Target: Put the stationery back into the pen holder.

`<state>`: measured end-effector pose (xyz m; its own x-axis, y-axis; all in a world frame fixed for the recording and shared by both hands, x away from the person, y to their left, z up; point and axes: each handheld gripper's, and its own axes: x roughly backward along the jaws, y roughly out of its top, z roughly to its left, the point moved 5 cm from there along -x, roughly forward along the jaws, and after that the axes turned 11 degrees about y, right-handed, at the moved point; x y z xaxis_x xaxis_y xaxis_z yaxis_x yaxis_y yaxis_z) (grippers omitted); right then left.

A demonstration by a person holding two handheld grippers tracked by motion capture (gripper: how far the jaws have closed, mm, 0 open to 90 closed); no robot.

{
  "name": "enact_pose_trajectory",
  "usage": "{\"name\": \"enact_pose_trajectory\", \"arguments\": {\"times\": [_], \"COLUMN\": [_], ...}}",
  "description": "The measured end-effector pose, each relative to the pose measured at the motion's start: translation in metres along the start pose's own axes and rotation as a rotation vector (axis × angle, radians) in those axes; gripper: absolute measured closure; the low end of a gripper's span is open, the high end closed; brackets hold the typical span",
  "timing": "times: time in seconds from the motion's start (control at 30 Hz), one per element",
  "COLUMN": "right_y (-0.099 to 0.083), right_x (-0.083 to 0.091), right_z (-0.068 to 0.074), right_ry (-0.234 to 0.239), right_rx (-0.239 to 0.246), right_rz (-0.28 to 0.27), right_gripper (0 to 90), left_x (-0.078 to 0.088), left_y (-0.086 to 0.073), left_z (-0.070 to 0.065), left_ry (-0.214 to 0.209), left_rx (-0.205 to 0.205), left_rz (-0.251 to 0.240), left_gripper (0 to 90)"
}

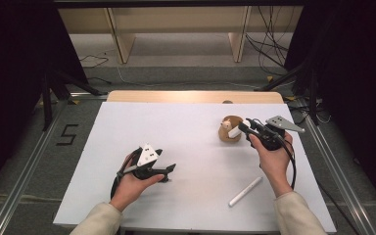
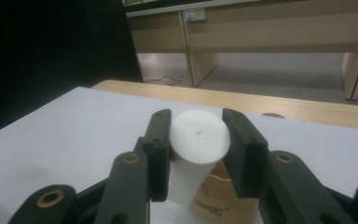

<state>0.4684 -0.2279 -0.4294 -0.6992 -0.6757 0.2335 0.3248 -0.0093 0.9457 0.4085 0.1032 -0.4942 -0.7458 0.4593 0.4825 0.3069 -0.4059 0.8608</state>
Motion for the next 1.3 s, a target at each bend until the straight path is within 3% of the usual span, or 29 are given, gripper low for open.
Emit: {"name": "enact_pose_trajectory", "arguments": {"times": [1.3], "right_y": [0.013], "right_x": [0.004], "right_z": [-0.013], "right_ry": [-0.046], "right_rx": [-0.013], "right_rz": [-0.051], "right_gripper": [64.7], "left_x": [0.0], "left_y": [0.0], "left_z": [0.0], "left_ry": [-0.001], "left_rx": [0.006], "left_rz": [-0.002], "left_gripper": [28.3]}}
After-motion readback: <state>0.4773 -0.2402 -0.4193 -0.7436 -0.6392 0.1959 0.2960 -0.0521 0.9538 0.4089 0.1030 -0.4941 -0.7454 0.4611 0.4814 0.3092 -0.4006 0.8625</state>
